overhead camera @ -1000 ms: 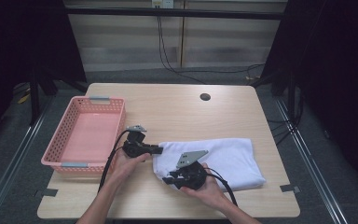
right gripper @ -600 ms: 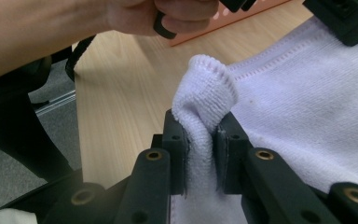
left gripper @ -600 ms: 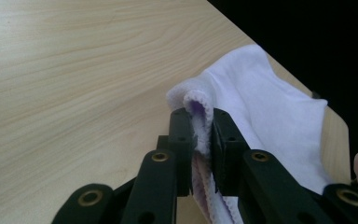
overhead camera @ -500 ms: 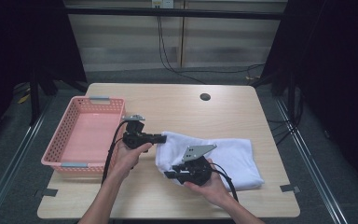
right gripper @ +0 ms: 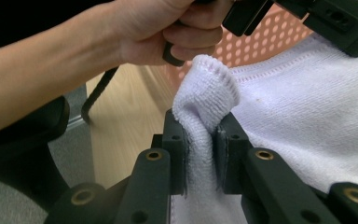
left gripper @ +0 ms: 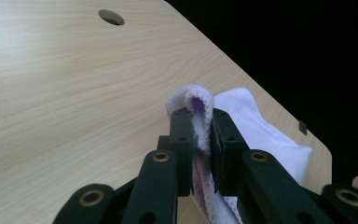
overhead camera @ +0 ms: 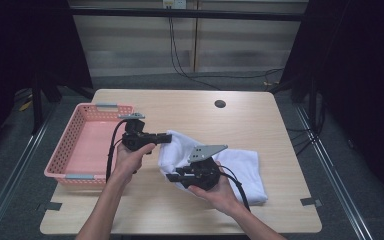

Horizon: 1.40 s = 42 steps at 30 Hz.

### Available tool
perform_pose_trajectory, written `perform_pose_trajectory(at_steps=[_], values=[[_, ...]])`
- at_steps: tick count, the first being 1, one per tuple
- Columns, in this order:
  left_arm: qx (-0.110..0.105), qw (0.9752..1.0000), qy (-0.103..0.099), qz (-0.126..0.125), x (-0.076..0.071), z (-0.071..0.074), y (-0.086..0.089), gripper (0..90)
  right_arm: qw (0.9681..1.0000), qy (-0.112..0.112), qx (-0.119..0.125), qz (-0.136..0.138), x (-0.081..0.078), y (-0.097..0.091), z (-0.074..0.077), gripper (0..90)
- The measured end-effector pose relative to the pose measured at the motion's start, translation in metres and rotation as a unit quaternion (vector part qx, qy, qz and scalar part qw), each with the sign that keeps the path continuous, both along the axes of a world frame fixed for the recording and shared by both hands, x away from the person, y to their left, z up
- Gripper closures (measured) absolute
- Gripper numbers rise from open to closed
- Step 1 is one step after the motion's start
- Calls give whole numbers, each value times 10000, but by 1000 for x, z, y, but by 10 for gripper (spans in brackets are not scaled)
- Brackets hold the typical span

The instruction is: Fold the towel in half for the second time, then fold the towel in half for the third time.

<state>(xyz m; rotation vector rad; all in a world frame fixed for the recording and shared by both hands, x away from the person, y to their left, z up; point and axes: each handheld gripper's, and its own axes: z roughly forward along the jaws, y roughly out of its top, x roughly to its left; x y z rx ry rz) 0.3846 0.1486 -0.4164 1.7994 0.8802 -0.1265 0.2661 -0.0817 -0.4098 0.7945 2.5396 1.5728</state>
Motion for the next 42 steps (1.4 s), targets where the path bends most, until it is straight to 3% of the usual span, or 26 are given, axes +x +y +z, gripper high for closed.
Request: perform_pose_trajectory(at_steps=[3, 7, 12, 16, 18, 20, 23, 28, 32, 42], values=[[-24, 10000, -60, 58, -2, 8, 7, 812, 9999, -22, 98, 29, 1, 7, 6, 766], [134, 9998, -103, 91, -5, 15, 14, 812, 9998, -97, 134, 83, -1, 16, 12, 767], [313, 9993, -192, 77, -9, 20, 19, 811, 9998, -110, 130, 87, -3, 24, 10, 768], [334, 9993, -75, 158, -14, 28, 24, 811, 9996, -27, 246, 96, -4, 32, 6, 769], [383, 9989, -219, 137, -20, 37, 26, 812, 9994, -9, 309, 144, -7, 38, 8, 769], [480, 9981, -297, 232, -23, 42, 31, 812, 9993, -138, 291, 204, -9, 47, 12, 769], [400, 9982, -267, 353, -23, 41, 37, 813, 9986, -214, 443, 168, -10, 51, 16, 770], [441, 9986, -242, 186, -18, 31, 14, 812, 9988, -132, 464, 27, -11, 37, 8, 769], [474, 9986, -250, 16, -11, 28, -14, 809, 9980, -114, 580, -219, -14, 12, 8, 768], [647, 9970, -248, -341, -6, 22, -77, 802, 9952, -230, 550, -778, -29, -45, 0, 760]])
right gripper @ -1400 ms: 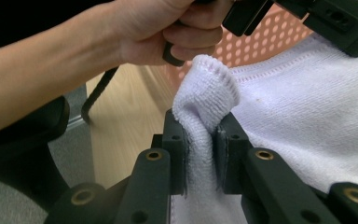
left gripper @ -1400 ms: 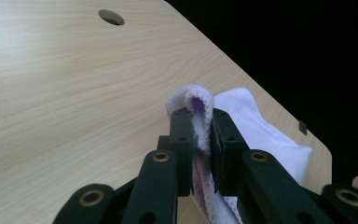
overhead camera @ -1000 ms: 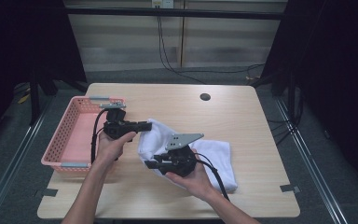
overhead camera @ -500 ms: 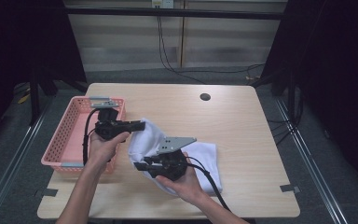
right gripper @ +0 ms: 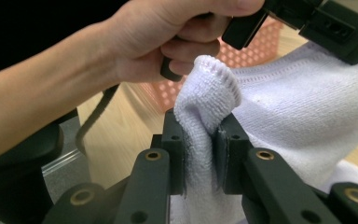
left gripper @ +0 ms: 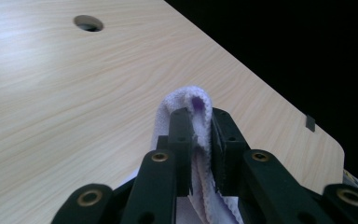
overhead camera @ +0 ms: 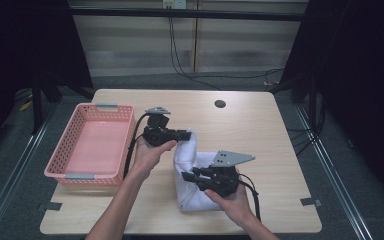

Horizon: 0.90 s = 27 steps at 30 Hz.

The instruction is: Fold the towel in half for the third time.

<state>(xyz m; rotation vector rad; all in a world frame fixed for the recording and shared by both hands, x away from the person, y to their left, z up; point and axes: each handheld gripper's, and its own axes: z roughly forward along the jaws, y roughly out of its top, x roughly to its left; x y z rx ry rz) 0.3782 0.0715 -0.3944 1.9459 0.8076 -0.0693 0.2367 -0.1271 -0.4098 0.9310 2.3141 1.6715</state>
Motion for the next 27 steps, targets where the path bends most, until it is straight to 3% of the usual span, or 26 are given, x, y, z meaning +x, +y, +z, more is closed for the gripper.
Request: perform_pose_trajectory(at_steps=[6, 8, 10, 13, 16, 20, 21, 23, 27], values=[[-7, 9998, 62, -211, 2, -7, -24, 800, 9997, 34, -42, -218, -10, -28, -7, 753], [20, 9996, 143, -243, 4, -14, -32, 798, 9995, 74, -83, -285, -13, -36, -11, 747], [110, 9995, 99, -277, 3, -23, -42, 789, 9992, 141, -158, -332, -15, -46, -19, 747], [252, 9989, 234, -331, 5, -39, -55, 787, 9976, 394, -335, -455, -16, -65, -37, 744], [254, 9982, 353, -422, 3, -52, -70, 783, 9958, 526, -522, -537, -21, -77, -47, 738], [454, 9971, 323, -519, 1, -61, -85, 761, 9934, 686, -718, -574, -25, -90, -60, 729], [453, 9975, 323, -446, 1, -63, -89, 746, 9926, 739, -748, -612, -25, -93, -63, 719], [357, 9975, 341, -506, 2, -66, -95, 694, 9902, 867, -844, -693, -26, -100, -66, 671], [122, 9982, 285, -511, -1, -61, -100, 531, 9876, 971, -828, -919, -29, -114, -63, 480]])
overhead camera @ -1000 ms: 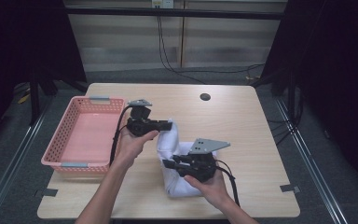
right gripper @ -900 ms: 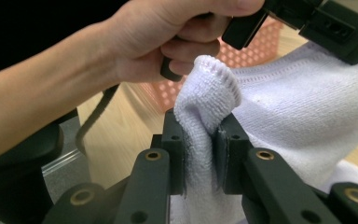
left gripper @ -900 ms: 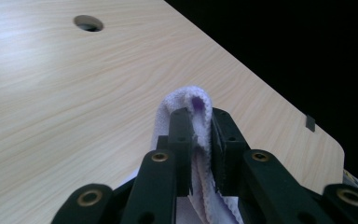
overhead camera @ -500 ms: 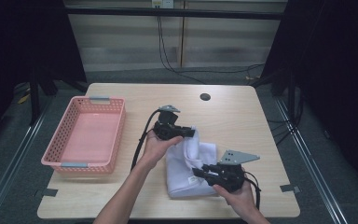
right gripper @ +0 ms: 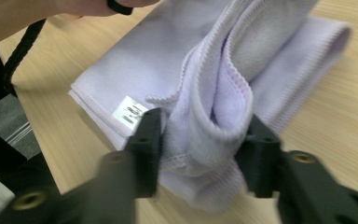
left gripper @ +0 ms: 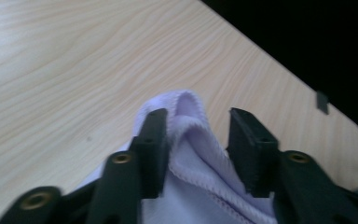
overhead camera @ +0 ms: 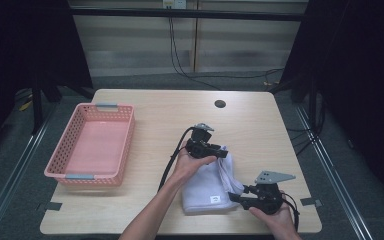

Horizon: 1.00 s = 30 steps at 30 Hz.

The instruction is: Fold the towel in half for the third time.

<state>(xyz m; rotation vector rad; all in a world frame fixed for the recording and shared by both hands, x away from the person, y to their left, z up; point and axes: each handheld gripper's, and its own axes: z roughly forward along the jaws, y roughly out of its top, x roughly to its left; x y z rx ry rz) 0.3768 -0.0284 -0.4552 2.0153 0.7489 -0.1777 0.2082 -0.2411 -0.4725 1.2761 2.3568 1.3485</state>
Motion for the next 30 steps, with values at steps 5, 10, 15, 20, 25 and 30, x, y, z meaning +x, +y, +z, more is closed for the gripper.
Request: perform_pose_trajectory(at_steps=[5, 10, 15, 20, 25, 30], values=[[-65, 9997, -172, 148, -5, 14, 19, 410, 9995, -197, 50, -250, 3, -11, 8, 333], [-352, 9988, -321, 55, -30, 20, 64, 513, 9986, -279, -169, -426, 20, -12, 22, 323], [225, 9994, -198, -145, -67, 0, 84, 618, 9972, -393, -312, -553, 56, -8, 27, 293], [606, 9956, -120, -703, -101, -11, 85, 575, 9974, -336, -288, -565, 99, 9, 25, 267], [803, 9927, -353, -826, -120, -23, 92, 508, 9966, -194, -650, -457, 132, 31, 10, 247], [829, 9921, -364, -862, -120, -27, 94, 505, 9940, 20, -979, -489, 142, 36, -9, 338]])
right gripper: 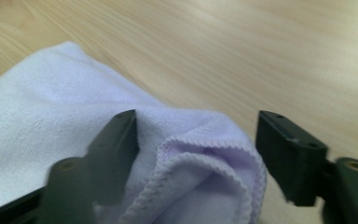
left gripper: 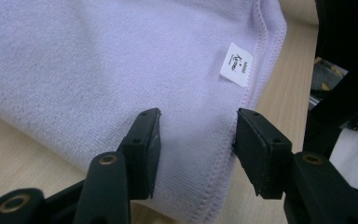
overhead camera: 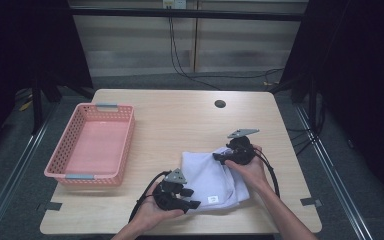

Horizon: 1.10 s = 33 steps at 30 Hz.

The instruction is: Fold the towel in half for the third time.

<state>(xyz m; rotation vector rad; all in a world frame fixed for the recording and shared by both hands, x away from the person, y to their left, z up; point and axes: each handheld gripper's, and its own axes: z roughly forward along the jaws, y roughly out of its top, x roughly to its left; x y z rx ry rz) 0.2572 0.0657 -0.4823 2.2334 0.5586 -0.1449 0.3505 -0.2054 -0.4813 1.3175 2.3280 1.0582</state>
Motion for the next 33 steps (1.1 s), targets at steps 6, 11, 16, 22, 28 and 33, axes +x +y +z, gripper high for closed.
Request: perform_pose_trajectory(at_steps=[6, 11, 16, 22, 28, 33], values=[[-7, 9999, -81, 112, -7, 0, 4, 454, 9998, -6, 173, -87, -7, -32, -5, 439], [-54, 9997, 16, 225, -8, 5, 14, 404, 10000, 58, 21, -14, -7, -34, -6, 477], [149, 9991, 84, 386, -15, 0, 34, 327, 9997, 81, 207, 94, -5, -35, -6, 300], [257, 9991, 270, 201, -20, -5, 26, 320, 9982, 193, 429, 366, -2, -30, -12, 178], [347, 9986, 269, 300, -13, -9, 16, 249, 9975, 370, 386, 465, 2, -25, -20, 149], [368, 9985, 183, 365, -9, -10, 10, 248, 9972, 401, 396, 488, 5, -27, -23, 133]])
